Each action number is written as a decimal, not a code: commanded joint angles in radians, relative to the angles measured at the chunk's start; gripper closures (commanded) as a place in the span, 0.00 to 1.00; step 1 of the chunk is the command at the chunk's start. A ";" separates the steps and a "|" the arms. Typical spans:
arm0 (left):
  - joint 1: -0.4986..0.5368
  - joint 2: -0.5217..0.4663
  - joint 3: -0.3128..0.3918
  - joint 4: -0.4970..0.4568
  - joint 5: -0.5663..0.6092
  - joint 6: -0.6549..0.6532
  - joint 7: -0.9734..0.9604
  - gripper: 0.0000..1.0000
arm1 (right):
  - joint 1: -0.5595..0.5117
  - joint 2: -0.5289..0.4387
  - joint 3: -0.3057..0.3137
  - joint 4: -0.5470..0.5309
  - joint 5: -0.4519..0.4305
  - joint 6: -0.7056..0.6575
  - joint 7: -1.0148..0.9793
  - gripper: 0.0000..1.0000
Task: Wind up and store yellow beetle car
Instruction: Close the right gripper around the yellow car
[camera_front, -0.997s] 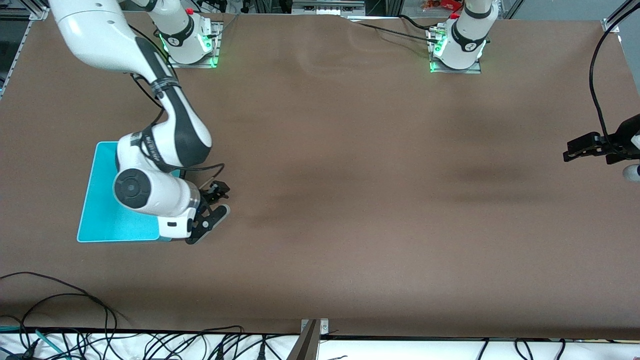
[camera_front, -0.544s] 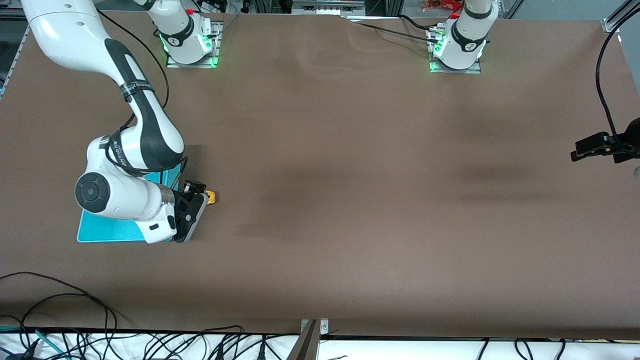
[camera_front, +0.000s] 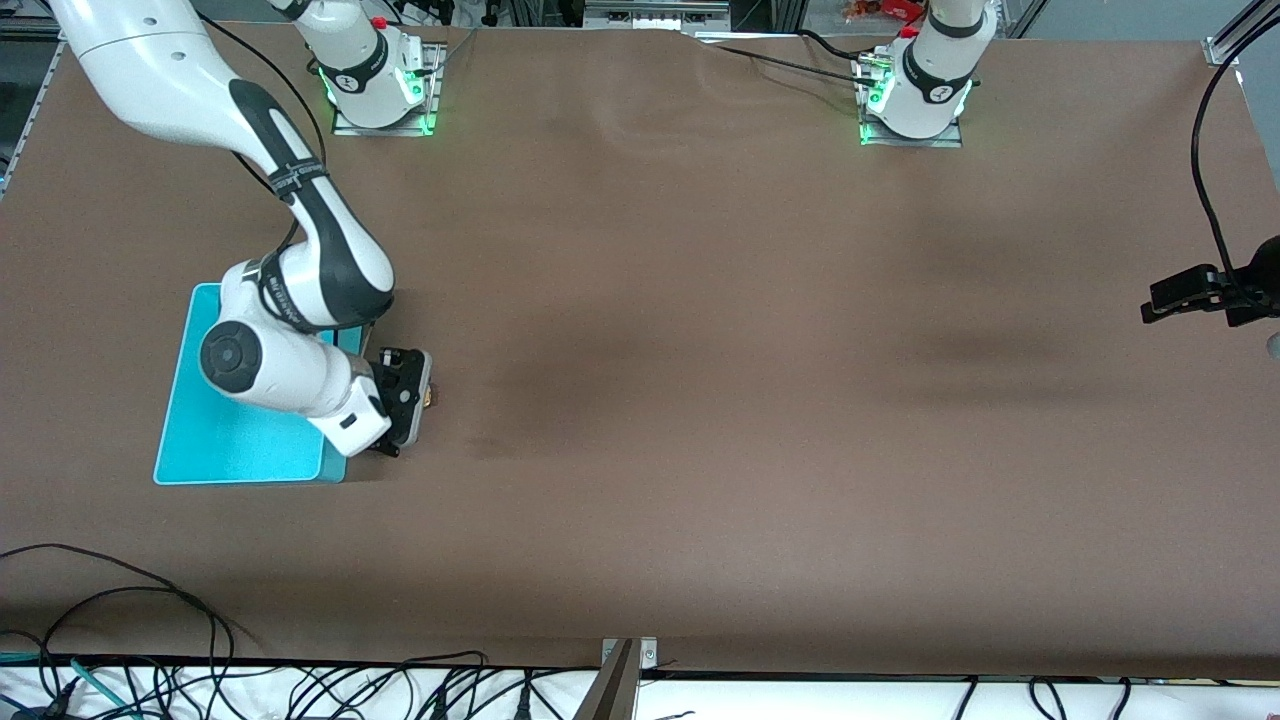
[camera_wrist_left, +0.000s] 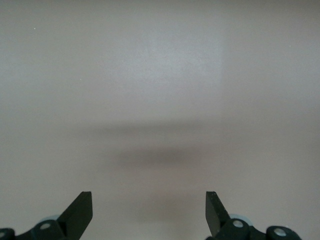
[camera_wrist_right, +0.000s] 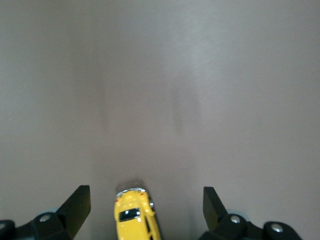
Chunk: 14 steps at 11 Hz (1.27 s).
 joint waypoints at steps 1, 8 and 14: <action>0.008 -0.001 0.000 0.010 -0.026 -0.015 0.030 0.00 | -0.018 -0.161 0.001 -0.250 0.015 0.090 -0.091 0.00; 0.008 -0.001 0.000 0.008 -0.026 -0.015 0.029 0.00 | -0.027 -0.167 -0.111 -0.330 0.087 0.124 -0.329 0.00; 0.008 -0.001 0.000 0.007 -0.026 -0.015 0.030 0.00 | -0.019 -0.065 -0.111 -0.301 0.082 0.254 -0.331 0.00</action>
